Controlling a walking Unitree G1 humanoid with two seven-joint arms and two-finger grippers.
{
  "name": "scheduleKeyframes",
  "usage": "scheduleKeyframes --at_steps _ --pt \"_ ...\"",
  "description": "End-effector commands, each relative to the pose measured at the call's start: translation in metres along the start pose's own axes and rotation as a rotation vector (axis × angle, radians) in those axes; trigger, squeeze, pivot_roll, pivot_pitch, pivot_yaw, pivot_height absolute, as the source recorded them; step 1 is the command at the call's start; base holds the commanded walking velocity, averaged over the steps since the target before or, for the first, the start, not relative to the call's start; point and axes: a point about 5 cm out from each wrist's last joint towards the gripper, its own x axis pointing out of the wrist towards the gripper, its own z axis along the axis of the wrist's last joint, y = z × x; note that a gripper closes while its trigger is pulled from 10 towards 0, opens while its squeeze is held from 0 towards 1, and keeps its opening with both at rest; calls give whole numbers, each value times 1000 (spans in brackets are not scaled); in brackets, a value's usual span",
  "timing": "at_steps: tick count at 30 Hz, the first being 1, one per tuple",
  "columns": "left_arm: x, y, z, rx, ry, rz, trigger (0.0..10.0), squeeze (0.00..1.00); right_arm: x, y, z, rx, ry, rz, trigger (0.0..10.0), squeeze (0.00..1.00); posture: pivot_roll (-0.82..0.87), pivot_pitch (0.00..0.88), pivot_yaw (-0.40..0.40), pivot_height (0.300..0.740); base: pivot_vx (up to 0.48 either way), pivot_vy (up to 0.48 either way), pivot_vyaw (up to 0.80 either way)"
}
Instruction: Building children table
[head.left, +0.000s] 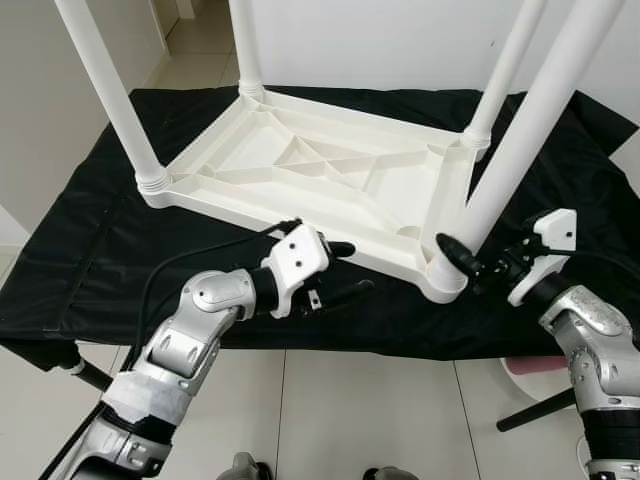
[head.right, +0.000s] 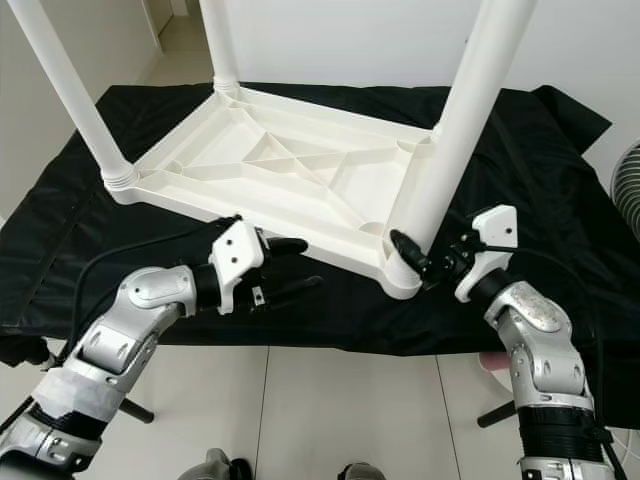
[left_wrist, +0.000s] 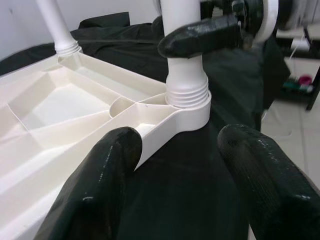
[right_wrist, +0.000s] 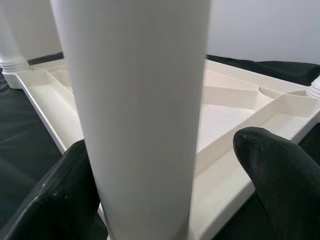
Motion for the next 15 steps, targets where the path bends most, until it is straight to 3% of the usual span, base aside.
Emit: scheduleKeyframes --at_steps 1,7,8,12,14,15 --pt "0 3 2 -51 -9 115 10000 0 6 12 -1 5 -7 51 10000 0 -115 109 39 740 0 0 0" --pt "3 1 6 -78 -18 144 10000 0 11 22 -4 23 -13 57 10000 0 -112 111 38 740 0 0 0" --pt "7 -2 9 -102 -43 155 10000 0 19 32 -7 29 -18 28 10000 0 -110 112 36 740 0 0 0" --pt "11 -7 14 -130 -73 168 10000 0 31 45 -13 28 -21 -27 10000 0 -110 112 36 740 0 0 0" --pt "14 -13 15 -170 -92 163 10000 0 44 65 -19 93 -60 -94 10000 0 -113 112 29 740 0 0 0" --pt "14 -13 15 -170 -92 163 10000 0 44 65 -19 93 -60 -94 10000 0 -113 112 29 740 0 0 0"
